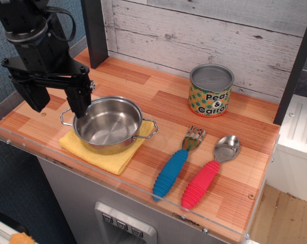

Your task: The red and blue spoons are separated.

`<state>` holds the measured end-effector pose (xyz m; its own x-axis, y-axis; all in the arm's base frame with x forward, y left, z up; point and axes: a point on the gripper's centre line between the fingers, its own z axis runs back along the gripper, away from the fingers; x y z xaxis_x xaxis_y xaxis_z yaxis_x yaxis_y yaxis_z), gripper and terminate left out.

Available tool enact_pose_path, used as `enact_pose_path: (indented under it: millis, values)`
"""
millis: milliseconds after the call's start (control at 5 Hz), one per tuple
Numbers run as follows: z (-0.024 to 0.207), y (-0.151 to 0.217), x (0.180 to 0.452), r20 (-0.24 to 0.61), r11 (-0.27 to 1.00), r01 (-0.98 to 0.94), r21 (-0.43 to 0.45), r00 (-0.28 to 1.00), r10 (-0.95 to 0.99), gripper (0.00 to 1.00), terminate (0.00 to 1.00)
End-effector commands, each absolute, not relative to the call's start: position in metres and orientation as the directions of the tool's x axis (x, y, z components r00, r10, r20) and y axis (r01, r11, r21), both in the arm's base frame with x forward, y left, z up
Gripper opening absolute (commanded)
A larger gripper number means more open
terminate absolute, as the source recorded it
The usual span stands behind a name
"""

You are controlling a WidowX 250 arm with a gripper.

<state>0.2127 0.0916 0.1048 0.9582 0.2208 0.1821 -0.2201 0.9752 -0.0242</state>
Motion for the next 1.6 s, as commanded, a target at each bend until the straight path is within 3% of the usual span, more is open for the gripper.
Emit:
enact_pose_path:
  millis: [0, 800, 1400]
  values:
    - [0.105, 0.092, 0.213, 0.182, 0.975, -0.22, -0.024, 0.958, 0.221, 1.0, 0.0]
    - [0.104, -0.01, 0.272, 0.272, 0.994, 0.11, 0.005, 0.956, -0.107, 1.0, 0.0]
    - [0.069, -0.073, 0.285, 0.223, 0.984, 0.167, -0.053, 0.963, -0.152, 1.0, 0.0]
